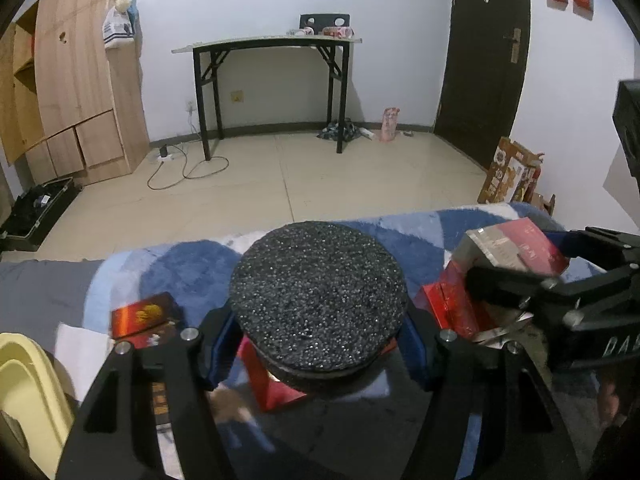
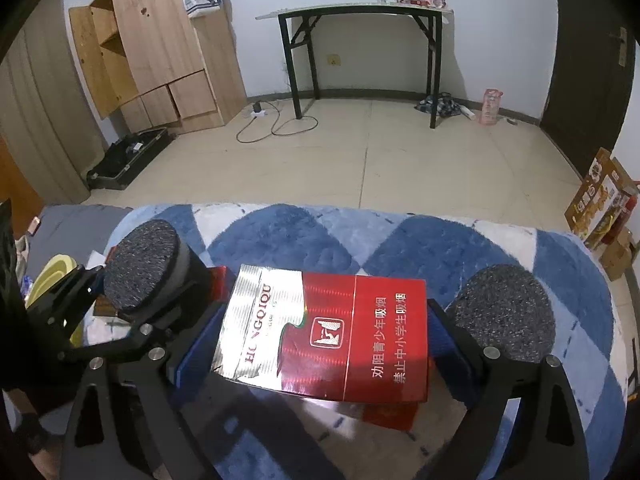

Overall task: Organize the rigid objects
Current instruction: 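Carry the foam cylinder and red-white pack into the yellow basin and release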

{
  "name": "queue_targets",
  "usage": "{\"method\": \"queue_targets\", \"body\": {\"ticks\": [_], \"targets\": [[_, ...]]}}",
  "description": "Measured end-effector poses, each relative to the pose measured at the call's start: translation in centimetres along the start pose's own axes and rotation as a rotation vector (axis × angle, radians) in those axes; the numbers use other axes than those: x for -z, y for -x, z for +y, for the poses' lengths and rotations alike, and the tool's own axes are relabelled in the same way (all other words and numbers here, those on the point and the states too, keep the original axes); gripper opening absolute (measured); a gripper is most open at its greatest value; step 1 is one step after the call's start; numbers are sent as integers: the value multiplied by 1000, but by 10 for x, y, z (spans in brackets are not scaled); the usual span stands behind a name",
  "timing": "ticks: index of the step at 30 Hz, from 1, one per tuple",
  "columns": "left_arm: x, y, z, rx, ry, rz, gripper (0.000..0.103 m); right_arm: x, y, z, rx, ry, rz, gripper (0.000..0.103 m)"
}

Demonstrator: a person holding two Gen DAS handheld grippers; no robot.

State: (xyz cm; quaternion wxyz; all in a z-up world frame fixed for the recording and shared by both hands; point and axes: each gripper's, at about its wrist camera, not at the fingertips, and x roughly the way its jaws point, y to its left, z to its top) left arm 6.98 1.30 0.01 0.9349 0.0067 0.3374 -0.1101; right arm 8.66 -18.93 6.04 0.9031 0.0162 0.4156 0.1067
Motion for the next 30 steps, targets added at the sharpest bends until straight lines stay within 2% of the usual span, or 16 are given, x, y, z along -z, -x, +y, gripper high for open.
{"method": "queue_targets", "body": {"ticks": [2, 5, 9, 12, 15, 17, 20, 23, 27, 30], "targets": [[-3, 10, 8, 6, 12, -16, 68, -2, 11, -2, -8, -5, -32, 94], [-8, 31, 26, -32, 31, -38, 68, -2, 20, -3, -27, 1, -60, 94], [-13, 73, 64, -154, 79, -63, 68, -1, 31, 2, -39, 11, -92, 94], [-7, 113, 104, -272, 153, -77, 68, 2, 50, 21, -118, 52, -144, 94], [12, 154, 154, -417, 254, -57, 68, 9, 61, 50, -187, 125, -156, 94], [32, 173, 185, -460, 330, -32, 68, 17, 66, 80, -242, 197, -147, 94], [64, 188, 229, -499, 455, 1, 68, 27, 66, 118, -299, 286, -123, 94], [92, 187, 258, -515, 554, 52, 68, 39, 53, 183, -375, 423, -45, 94], [114, 171, 276, -479, 633, 88, 68, 62, 30, 268, -448, 628, 42, 94], [123, 164, 286, -454, 657, 105, 68, 78, 12, 309, -456, 753, 87, 94]]}}
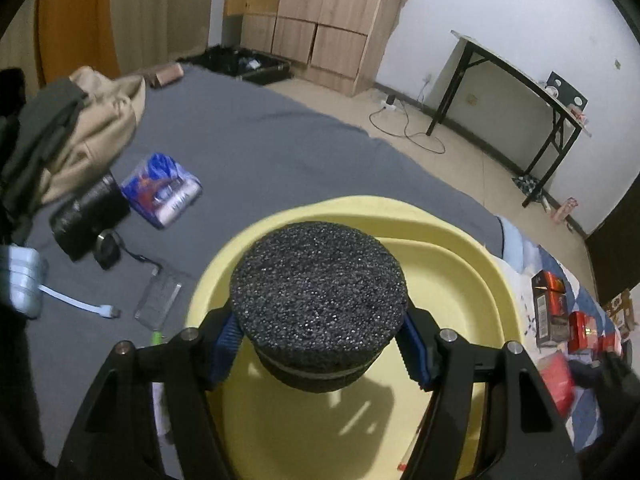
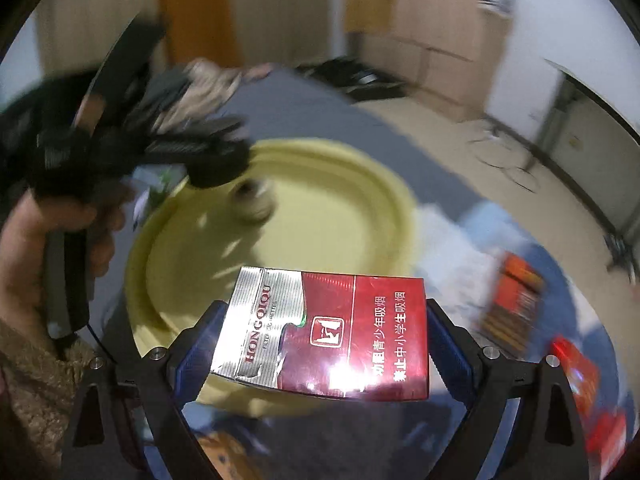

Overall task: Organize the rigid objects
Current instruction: 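Carry the foam cylinder and red-white pack into the yellow basin and release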

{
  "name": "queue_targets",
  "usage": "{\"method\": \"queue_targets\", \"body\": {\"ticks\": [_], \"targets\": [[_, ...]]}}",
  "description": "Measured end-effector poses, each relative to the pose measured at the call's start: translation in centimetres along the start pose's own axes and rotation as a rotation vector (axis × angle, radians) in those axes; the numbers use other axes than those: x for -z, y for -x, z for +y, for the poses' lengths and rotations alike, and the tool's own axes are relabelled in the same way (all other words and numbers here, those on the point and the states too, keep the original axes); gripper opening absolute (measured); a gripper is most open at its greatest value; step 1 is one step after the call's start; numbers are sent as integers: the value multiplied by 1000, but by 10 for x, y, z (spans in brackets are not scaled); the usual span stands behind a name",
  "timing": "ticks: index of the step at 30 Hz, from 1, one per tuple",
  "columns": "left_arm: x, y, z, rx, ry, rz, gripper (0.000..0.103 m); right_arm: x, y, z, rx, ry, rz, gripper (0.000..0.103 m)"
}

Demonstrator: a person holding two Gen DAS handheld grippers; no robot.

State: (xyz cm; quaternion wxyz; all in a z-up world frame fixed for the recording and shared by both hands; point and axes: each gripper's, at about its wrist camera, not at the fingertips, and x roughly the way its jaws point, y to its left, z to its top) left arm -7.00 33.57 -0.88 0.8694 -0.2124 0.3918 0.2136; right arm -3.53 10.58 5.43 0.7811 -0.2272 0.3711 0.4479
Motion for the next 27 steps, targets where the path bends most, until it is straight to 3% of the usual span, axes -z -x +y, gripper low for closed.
{"method": "queue_targets", "body": {"ticks": [5, 9, 11, 12, 17, 21, 25, 27], "targets": [[-1, -14, 2, 33, 48, 6, 69, -15, -50, 12, -85, 94, 73, 94], [-4, -19, 6, 24, 88, 1, 70, -23, -66, 14, -97, 130, 88, 94], [-5, -21, 5, 7, 96, 5, 80, -23, -74, 14, -94, 137, 106, 94], [-7, -21, 4, -6, 102, -2, 89, -23, -78, 16, -85, 138, 115, 94], [-12, -1, -3, -39, 85, -65, 99, -26, -86, 26, -75, 111, 148, 96], [-18, 36, -12, -26, 75, -166, 103, -28, -54, 15, -70, 60, 69, 102], [-21, 61, -40, 62, 17, -218, 103, -15, 13, -16, 3, 0, -26, 103], [-22, 68, -69, 133, -41, -234, 103, 0, 60, -48, 74, -97, -87, 103]]}}
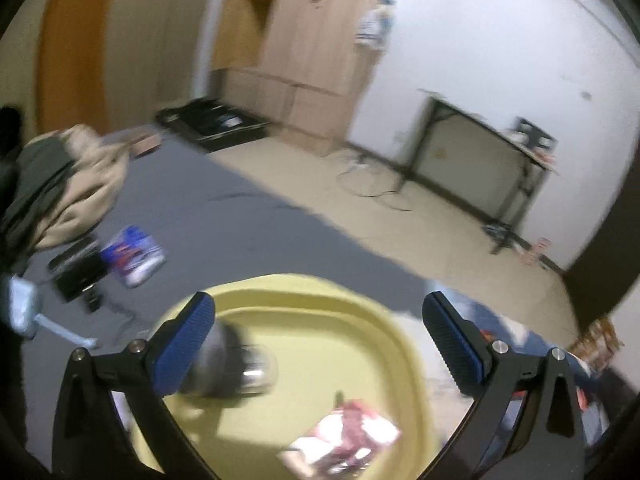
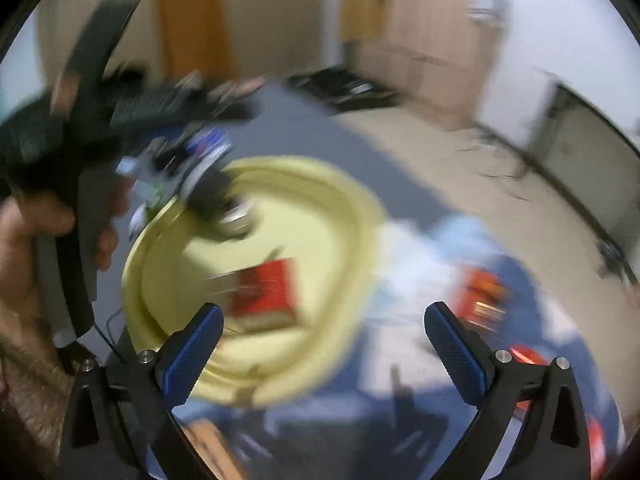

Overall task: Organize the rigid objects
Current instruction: 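Carry the foam cylinder and red-white pack into the yellow basin and release, then grasp the dark cigarette pack with the left tool while the right tool grasps the other foam cylinder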

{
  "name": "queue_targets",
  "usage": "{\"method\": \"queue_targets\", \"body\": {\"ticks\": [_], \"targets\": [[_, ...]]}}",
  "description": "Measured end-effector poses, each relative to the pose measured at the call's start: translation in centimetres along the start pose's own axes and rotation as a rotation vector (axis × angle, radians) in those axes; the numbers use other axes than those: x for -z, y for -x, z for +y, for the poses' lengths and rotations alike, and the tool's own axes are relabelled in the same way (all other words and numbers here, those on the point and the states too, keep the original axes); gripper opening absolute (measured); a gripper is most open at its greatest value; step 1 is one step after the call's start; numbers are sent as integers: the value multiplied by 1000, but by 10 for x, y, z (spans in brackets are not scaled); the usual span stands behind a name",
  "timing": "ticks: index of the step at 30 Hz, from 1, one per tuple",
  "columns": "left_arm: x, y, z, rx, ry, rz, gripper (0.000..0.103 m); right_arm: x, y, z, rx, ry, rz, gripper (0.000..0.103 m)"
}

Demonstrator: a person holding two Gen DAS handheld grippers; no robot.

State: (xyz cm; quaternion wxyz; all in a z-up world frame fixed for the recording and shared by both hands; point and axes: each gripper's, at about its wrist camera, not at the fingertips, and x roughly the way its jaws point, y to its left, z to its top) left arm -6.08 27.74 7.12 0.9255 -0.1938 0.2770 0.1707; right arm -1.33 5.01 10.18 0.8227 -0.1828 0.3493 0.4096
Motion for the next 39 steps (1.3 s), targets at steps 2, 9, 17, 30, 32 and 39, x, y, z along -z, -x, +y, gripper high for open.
{"method": "queue_targets", "body": {"ticks": [2, 9, 17, 30, 32, 39], "targets": [[1, -2, -33, 83, -61, 4, 103, 15, 45, -40, 92, -137, -77, 103], [46, -55, -179, 333, -382, 159, 103, 129, 120, -182, 471, -659, -106, 103], [84, -89, -225, 236, -522, 246, 103, 154, 131, -231, 437, -775, -117, 103], [83, -133, -182, 59, -331, 288, 103, 178, 128, -278, 437, -946, -48, 103], [86, -136, -185, 57, -344, 304, 103, 176, 126, -276, 444, -933, -43, 103], [92, -140, -189, 31, -376, 313, 103, 176, 115, -278, 480, -902, -19, 103]]}}
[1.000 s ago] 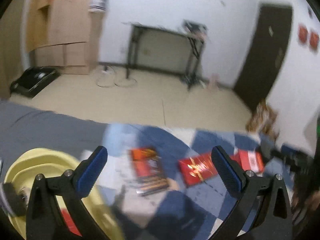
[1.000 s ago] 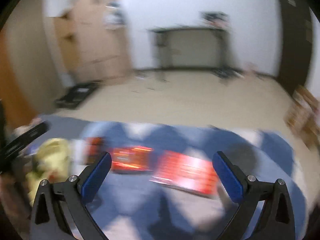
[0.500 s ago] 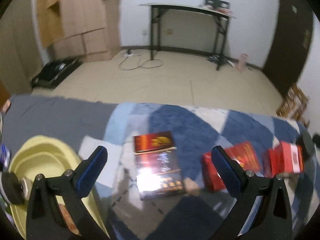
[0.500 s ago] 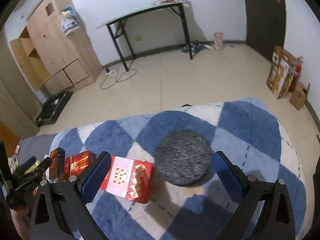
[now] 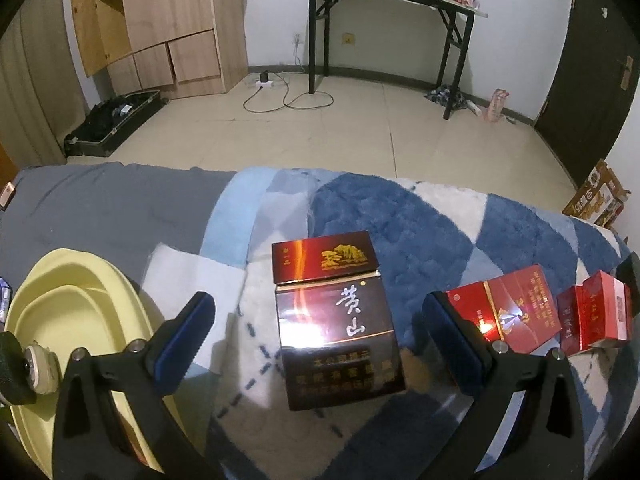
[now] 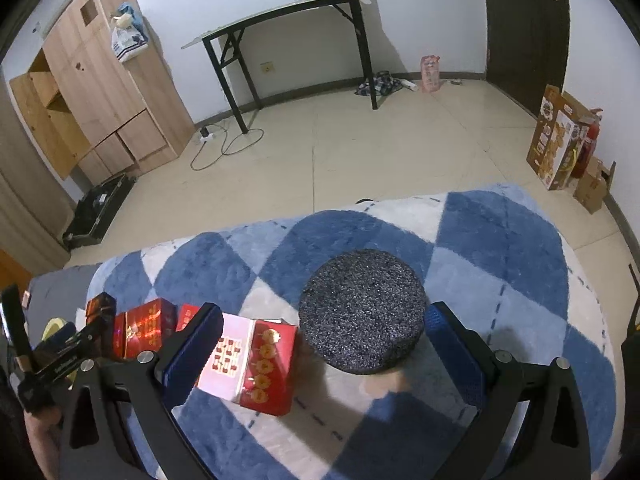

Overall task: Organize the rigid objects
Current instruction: 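Grasp the dark cigarette pack with the left tool while the right tool grasps the other foam cylinder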

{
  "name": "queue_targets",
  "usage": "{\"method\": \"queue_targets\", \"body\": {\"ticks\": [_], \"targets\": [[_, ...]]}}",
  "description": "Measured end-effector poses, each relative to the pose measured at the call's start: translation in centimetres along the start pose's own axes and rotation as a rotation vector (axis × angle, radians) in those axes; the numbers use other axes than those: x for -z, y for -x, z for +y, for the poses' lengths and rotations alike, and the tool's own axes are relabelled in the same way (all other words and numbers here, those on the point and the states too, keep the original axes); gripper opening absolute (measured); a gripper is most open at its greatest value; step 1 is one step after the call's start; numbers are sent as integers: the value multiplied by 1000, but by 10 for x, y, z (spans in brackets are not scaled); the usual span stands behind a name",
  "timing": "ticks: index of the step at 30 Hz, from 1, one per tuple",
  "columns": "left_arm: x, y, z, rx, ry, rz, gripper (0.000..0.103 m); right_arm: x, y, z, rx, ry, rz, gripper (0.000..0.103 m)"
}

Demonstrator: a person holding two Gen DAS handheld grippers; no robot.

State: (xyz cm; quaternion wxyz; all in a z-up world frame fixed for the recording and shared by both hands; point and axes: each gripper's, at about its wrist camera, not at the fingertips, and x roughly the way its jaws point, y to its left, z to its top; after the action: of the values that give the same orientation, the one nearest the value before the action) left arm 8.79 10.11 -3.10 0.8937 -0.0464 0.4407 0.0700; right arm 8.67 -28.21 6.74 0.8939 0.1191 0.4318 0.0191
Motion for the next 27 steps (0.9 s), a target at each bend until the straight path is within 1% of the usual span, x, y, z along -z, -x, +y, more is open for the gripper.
{"method": "queue_targets", "body": {"ticks": [3, 7, 13, 18, 22, 25, 27], "targets": [[0, 0, 2, -9, 3, 1, 103, -2, 1, -7, -8, -23, -8, 103], [0, -1, 4, -13, 4, 7, 103, -2, 0, -14, 5, -46, -13, 103], [-1, -3, 10, -33, 25, 6, 103, -1, -8, -12, 24, -22, 7, 103], [0, -5, 11, -24, 28, 8, 103, -2, -17, -14, 29, -21, 25, 103], [2, -9, 4, -9, 7, 22, 103, -4, -20, -17, 26, -24, 30, 103], [2, -7, 2, -1, 4, 8, 103, -4, -23, -21, 17, -32, 32, 102], [2, -6, 2, -1, 1, 5, 103, -5, -22, -27, 16, -60, 25, 102]]}}
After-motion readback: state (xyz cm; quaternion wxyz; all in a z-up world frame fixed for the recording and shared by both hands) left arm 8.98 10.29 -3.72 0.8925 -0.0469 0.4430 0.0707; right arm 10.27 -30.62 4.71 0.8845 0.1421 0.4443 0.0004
